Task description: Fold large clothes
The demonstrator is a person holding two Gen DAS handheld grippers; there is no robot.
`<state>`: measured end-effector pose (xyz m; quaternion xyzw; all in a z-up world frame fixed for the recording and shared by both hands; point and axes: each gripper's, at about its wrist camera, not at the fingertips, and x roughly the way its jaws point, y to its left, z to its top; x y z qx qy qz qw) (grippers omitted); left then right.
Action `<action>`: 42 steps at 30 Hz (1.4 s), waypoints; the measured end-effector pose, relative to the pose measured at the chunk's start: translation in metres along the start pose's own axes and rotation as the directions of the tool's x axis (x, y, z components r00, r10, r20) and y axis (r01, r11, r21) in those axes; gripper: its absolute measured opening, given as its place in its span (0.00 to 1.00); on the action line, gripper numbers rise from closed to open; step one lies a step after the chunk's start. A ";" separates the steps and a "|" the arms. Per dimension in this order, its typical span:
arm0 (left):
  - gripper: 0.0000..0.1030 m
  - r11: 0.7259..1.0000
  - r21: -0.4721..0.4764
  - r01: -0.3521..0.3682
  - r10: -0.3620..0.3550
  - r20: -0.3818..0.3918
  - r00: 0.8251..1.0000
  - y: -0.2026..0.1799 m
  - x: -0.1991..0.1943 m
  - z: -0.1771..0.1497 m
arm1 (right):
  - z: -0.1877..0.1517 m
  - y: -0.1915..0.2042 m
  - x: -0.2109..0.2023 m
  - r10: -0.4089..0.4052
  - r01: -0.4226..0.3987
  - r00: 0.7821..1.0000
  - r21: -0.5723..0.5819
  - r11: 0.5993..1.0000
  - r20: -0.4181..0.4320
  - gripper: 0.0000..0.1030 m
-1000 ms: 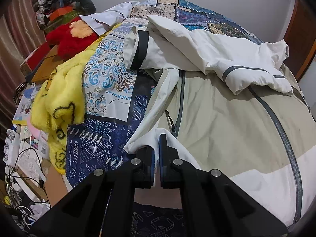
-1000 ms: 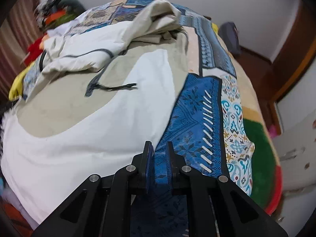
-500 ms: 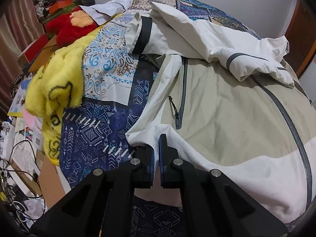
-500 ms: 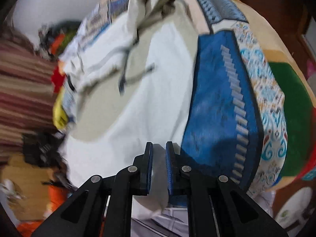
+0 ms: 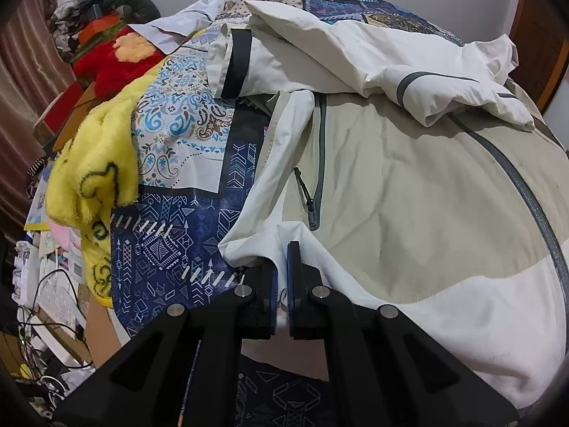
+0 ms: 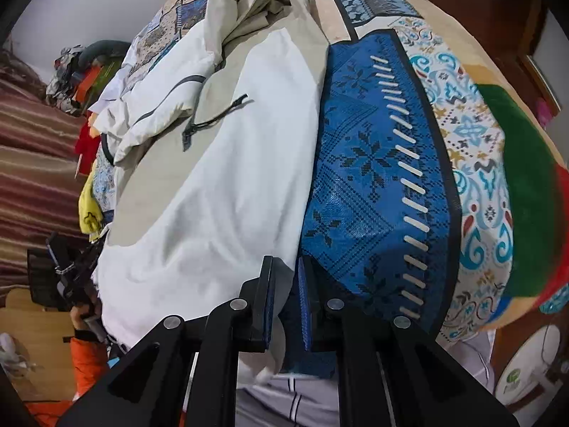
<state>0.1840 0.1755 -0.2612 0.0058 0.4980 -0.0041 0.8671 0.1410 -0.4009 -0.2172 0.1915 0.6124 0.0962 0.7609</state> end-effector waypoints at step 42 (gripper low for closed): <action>0.28 0.994 0.035 0.099 -0.103 0.117 0.988 -0.002 -0.014 0.191 | 0.168 0.088 -0.062 0.022 0.148 0.914 -0.382 0.912 0.405 0.04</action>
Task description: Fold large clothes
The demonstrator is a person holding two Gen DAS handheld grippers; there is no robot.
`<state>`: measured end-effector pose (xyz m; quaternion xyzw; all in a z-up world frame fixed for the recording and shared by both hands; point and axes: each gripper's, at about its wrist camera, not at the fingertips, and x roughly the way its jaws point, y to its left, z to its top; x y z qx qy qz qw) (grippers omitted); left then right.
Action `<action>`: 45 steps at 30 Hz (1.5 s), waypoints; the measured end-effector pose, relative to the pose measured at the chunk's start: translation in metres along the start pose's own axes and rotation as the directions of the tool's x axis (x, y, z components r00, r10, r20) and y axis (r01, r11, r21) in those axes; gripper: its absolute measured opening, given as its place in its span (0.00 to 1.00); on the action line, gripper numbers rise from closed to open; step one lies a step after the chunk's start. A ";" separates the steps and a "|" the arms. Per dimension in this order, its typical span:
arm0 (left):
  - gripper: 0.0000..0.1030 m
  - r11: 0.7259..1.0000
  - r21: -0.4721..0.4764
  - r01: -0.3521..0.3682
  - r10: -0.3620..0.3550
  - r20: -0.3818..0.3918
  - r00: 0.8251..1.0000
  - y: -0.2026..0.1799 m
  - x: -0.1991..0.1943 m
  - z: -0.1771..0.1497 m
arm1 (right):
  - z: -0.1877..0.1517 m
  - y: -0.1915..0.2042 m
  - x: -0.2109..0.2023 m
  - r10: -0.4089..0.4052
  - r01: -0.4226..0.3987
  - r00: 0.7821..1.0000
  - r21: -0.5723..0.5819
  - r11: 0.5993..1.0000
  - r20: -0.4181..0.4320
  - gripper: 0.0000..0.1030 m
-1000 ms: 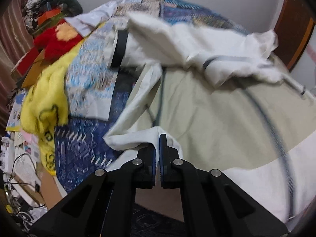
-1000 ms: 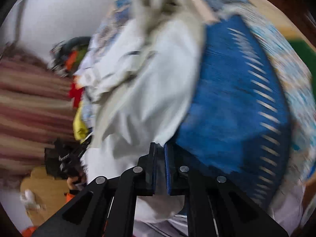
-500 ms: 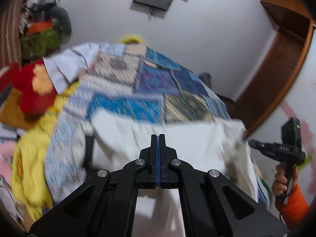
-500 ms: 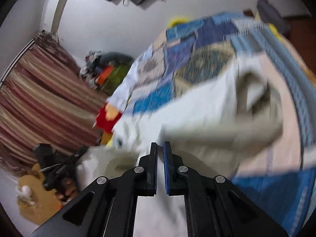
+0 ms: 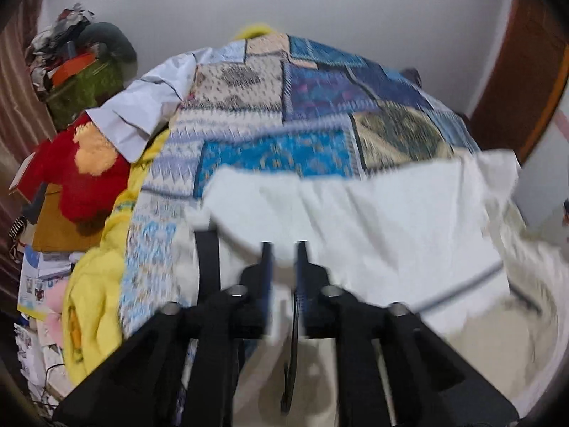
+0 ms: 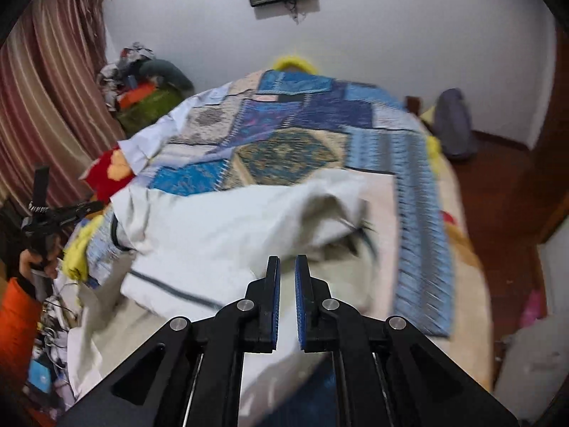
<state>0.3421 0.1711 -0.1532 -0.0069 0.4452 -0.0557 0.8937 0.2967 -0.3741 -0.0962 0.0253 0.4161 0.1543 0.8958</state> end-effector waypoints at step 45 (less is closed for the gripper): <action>0.79 0.984 -0.147 -0.097 0.080 -0.122 0.989 0.047 -0.022 -0.173 | -0.168 0.039 0.012 -0.238 0.172 0.933 -0.245 0.954 -0.270 0.04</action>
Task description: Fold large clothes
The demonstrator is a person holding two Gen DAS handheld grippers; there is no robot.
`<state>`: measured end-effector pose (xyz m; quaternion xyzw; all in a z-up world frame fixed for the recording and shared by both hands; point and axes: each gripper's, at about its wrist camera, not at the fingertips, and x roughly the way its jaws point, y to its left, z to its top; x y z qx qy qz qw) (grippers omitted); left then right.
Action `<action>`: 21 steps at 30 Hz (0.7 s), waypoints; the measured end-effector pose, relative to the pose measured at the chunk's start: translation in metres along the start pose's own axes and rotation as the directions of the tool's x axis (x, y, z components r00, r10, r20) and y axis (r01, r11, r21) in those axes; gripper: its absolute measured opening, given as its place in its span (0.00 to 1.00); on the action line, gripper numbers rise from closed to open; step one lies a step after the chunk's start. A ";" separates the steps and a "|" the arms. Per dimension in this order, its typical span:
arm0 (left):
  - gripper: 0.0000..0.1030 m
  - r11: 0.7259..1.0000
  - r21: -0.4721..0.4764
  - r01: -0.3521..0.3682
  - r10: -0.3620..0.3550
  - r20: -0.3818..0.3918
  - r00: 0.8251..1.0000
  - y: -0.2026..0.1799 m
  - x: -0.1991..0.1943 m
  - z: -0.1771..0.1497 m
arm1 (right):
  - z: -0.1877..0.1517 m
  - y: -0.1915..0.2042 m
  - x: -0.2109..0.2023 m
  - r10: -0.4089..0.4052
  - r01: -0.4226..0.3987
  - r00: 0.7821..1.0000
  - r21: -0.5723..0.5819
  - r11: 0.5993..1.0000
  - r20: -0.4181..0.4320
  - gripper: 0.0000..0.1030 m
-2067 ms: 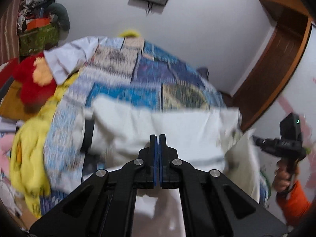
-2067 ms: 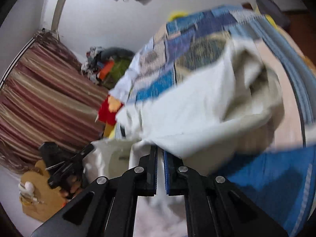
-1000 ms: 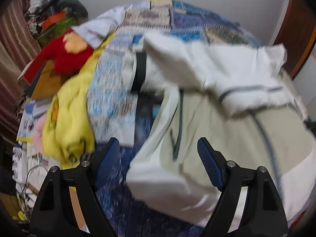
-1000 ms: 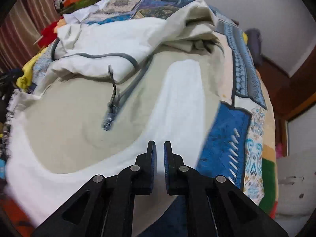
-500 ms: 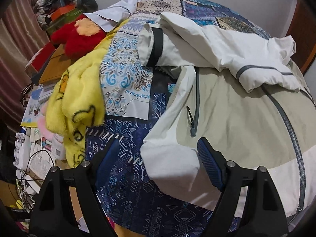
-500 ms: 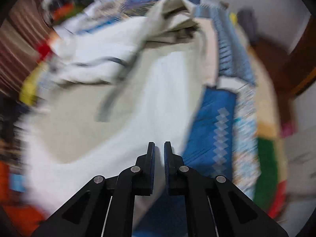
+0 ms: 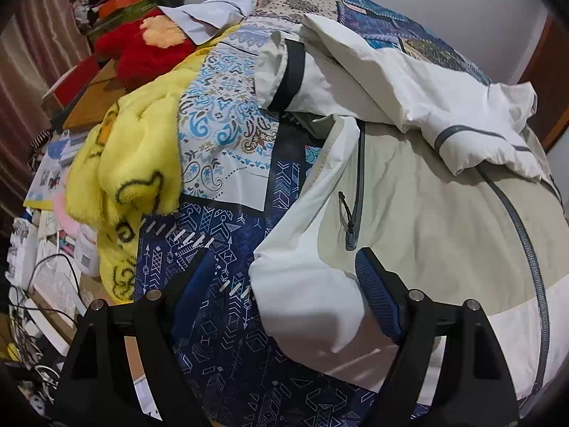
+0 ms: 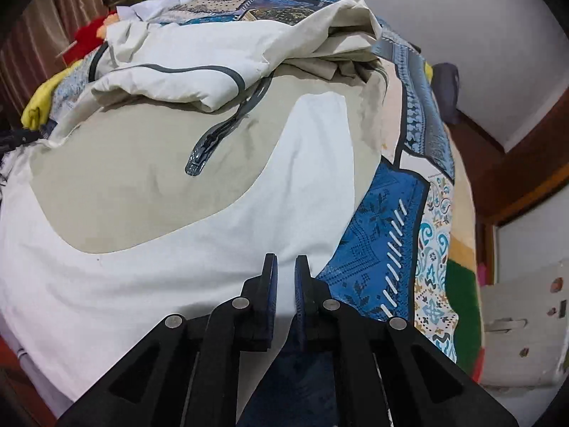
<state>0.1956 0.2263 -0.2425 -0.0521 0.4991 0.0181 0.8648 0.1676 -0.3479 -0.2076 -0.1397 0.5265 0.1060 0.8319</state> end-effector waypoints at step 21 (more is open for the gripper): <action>0.79 0.982 -0.037 0.187 -0.189 -0.048 0.981 0.012 0.002 -0.005 | 0.013 -0.068 -0.026 0.202 -0.152 0.973 0.346 0.926 -0.114 0.05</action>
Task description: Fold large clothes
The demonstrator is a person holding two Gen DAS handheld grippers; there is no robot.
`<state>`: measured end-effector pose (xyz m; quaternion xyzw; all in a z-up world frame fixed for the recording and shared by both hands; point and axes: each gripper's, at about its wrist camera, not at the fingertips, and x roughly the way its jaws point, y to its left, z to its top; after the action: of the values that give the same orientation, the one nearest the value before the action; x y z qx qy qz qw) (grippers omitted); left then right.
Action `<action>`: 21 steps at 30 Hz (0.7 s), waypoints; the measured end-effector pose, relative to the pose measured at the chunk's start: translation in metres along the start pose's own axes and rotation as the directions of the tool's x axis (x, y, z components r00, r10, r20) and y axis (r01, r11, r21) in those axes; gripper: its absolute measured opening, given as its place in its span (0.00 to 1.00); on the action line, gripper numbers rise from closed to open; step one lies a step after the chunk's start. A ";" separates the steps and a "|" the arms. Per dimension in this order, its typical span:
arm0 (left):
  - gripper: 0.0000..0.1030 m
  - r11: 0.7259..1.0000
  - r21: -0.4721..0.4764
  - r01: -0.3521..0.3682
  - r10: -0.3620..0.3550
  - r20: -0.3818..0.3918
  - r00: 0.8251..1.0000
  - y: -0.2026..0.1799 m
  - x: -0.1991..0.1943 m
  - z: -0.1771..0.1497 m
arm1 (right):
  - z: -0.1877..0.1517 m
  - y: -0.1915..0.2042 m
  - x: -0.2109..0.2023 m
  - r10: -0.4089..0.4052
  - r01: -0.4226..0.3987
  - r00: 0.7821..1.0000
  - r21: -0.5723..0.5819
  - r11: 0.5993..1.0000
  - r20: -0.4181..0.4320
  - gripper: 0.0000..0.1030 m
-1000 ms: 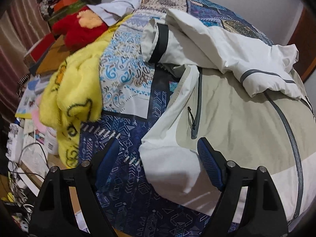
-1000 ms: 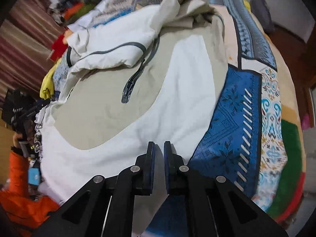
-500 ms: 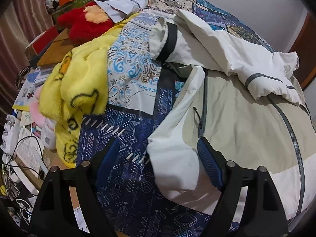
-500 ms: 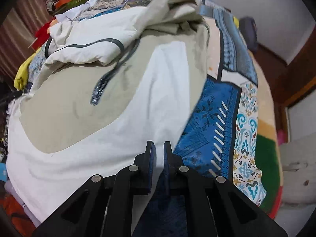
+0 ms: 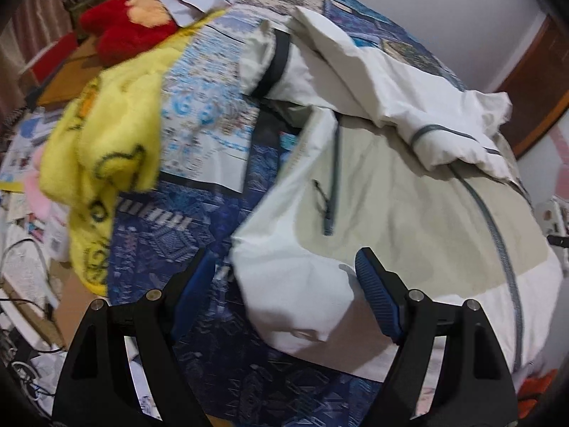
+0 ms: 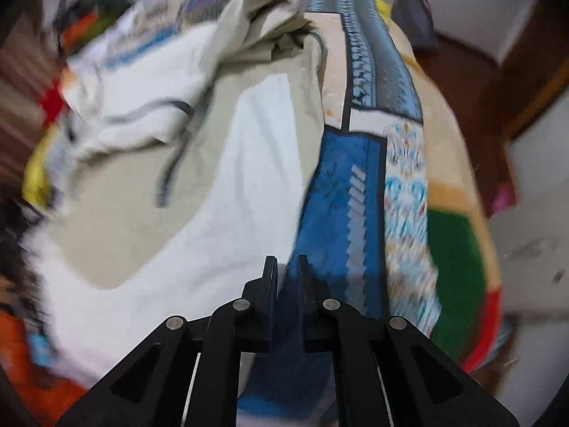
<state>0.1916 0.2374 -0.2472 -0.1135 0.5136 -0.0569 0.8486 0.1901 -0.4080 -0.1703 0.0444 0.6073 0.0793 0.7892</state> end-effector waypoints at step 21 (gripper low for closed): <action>0.18 0.978 -0.077 0.194 -0.206 -0.187 0.961 -0.027 0.067 -0.022 | -0.051 0.024 0.029 0.079 -0.079 0.997 0.040 0.996 -0.005 0.05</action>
<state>0.2038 0.1940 -0.3077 -0.1832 0.5812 -0.1383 0.7807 0.1462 -0.3805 -0.2073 0.0837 0.6090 0.0985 0.7825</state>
